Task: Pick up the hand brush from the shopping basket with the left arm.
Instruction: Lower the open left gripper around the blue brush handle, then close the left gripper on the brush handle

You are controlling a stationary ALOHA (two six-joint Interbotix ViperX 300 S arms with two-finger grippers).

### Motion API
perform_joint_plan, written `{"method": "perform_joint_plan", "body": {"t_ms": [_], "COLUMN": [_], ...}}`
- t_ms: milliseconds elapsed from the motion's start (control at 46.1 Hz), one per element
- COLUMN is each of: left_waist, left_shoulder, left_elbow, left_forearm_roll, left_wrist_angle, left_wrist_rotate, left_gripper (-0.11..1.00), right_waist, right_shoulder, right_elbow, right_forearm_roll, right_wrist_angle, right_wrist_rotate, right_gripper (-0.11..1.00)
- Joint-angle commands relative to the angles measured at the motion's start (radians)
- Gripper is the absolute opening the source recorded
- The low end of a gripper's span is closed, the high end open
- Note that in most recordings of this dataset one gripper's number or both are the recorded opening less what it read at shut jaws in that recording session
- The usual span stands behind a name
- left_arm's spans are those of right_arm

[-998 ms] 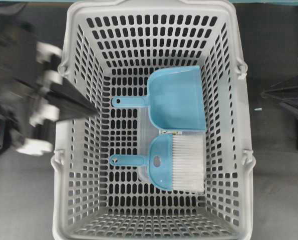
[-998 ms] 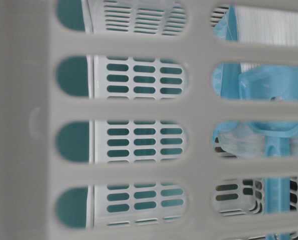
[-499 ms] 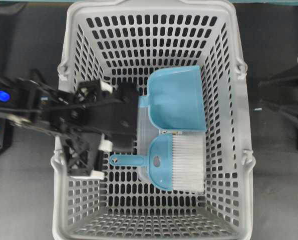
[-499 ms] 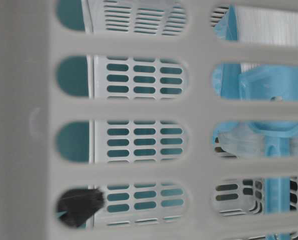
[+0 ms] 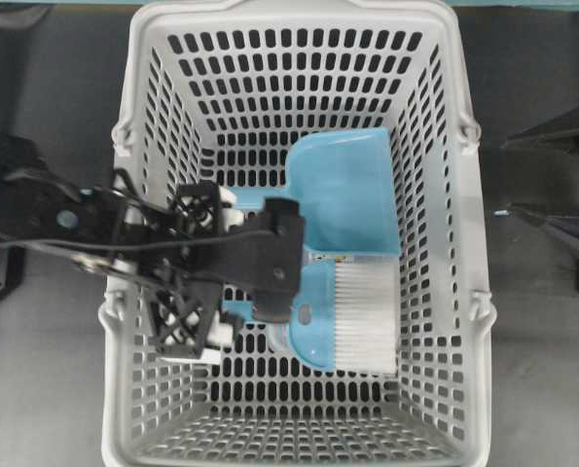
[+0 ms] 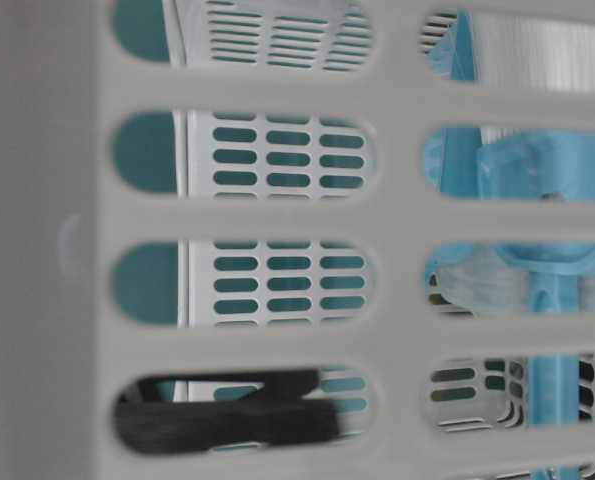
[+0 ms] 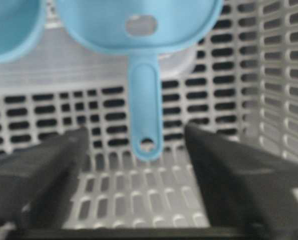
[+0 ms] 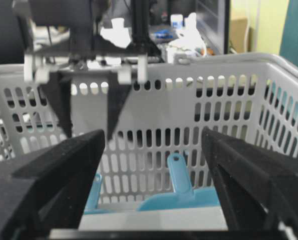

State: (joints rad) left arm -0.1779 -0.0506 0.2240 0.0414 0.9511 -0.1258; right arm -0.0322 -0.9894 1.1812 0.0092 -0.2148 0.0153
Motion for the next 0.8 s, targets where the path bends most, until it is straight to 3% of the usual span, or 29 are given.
{"method": "perform_joint_plan", "body": {"t_ms": [0,87,781], "left_waist": [-0.008,-0.011,-0.014], "left_shoulder": [0.028,0.060,0.227], "left_elbow": [-0.008,-0.006,0.095], "left_forearm_roll": [0.003,0.005,0.003], "left_wrist_angle": [-0.008,-0.018,-0.192], "left_wrist_rotate": [-0.002,0.002,0.003], "left_gripper": [0.83,0.91,0.91], "right_waist": [-0.005,-0.005,-0.003], "right_shoulder": [0.005,0.005,0.002], "right_elbow": [-0.020,-0.020,-0.018], "right_forearm_roll": [0.003,0.003,0.003], "right_wrist_angle": [-0.006,-0.005,-0.003], "right_wrist_rotate": [0.003,0.002,0.003], "right_gripper": [0.75,0.74,0.74]}}
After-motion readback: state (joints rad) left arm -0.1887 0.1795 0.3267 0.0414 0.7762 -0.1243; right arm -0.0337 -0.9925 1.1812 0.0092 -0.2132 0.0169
